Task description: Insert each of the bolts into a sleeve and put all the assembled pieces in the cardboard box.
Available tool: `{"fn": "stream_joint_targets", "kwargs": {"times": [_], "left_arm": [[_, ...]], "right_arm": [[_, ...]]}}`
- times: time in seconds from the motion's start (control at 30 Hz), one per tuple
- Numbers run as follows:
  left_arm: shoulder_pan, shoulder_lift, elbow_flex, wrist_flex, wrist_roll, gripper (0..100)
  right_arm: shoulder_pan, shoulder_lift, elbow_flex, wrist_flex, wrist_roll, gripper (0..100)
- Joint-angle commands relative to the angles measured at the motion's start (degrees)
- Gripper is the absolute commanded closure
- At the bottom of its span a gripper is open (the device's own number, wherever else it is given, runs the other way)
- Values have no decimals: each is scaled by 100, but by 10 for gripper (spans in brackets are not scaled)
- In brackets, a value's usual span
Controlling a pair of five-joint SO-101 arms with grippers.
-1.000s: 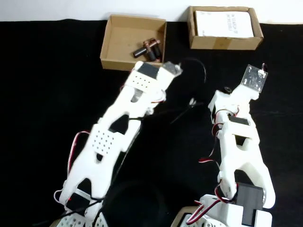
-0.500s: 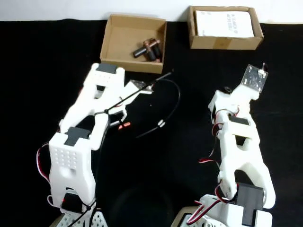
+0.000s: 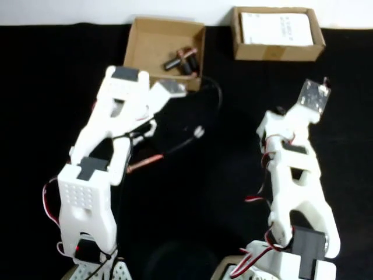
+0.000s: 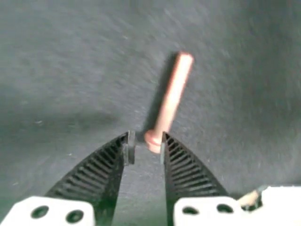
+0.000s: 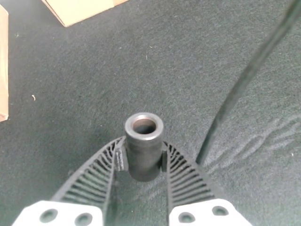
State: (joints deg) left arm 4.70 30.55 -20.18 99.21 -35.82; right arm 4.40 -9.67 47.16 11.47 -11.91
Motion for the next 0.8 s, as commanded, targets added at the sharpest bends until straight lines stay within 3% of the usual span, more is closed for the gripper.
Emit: {"fn": "stream_joint_targets", "kwargs": {"times": [0.0, 0.1, 0.23, 0.33, 0.47, 0.77], "left_arm": [[-48, -391, -382, 0, 1073, 892], [-13, -391, -338, 105, 2690, 881], [-57, -549, 268, 202, 5908, 821], [57, -804, 813, 193, 7402, 793], [75, -936, 1042, 176, 8123, 774], [-31, 462, 374, 88, 8633, 758]], "right_arm": [[4, -303, -22, -119, 18, 991], [4, -303, -22, -119, 18, 991], [4, -303, -22, -119, 18, 991], [4, -303, -22, -119, 18, 991], [-57, -303, -22, -119, 18, 991], [-136, -303, -22, -110, 26, 991]]}}
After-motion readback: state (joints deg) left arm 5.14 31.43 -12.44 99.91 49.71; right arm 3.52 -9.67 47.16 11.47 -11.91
